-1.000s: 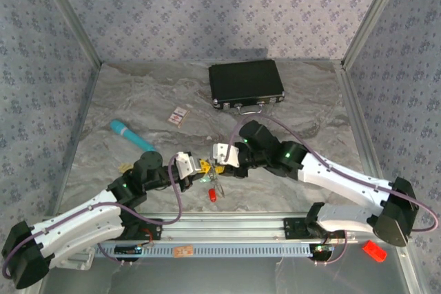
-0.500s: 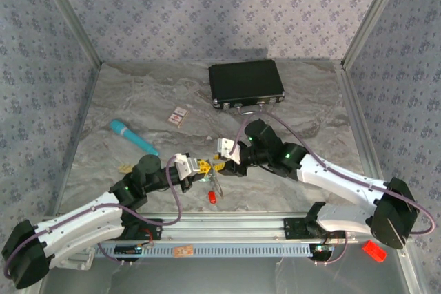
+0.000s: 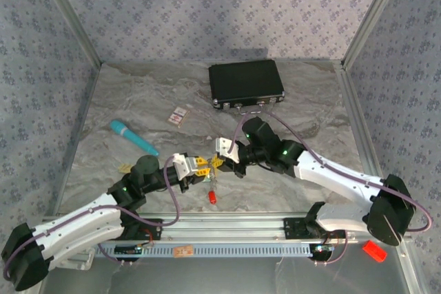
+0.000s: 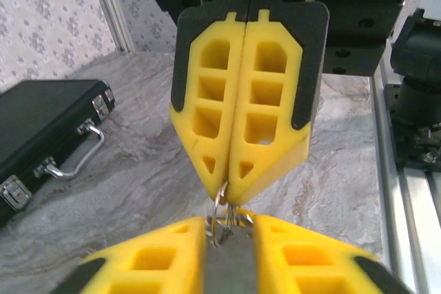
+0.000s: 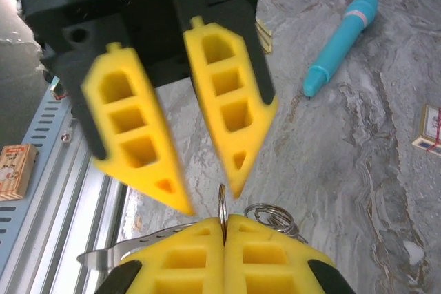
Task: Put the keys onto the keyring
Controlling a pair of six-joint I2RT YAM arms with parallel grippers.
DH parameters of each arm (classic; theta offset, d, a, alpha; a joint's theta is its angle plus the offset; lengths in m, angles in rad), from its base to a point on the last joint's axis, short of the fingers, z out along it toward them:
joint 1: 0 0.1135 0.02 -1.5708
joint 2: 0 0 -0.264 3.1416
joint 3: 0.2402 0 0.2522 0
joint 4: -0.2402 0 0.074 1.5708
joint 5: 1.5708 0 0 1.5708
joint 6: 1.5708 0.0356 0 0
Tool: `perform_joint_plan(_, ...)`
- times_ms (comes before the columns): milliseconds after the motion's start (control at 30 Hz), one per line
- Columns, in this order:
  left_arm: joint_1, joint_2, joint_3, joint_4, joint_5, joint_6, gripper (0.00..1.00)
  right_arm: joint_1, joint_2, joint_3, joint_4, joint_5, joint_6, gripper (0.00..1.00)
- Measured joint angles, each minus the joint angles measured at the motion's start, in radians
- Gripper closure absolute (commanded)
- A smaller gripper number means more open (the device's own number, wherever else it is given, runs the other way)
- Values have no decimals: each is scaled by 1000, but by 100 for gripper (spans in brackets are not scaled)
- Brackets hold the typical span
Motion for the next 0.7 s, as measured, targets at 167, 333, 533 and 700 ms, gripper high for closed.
perform_joint_plan(167,-1,-2,50,-92,-16,28,75,35,25,86,-126,65,-64,100)
perform_joint_plan(333,-1,14,98,-167,-19,62,82,74,63,164,-230,135,-128,100)
perform_joint_plan(533,-1,31,101,-208,-17,88,93,90,78,188,-266,158,-156,100)
perform_joint_plan(700,-1,31,105,-217,-14,100,100,89,77,188,-264,153,-152,85)
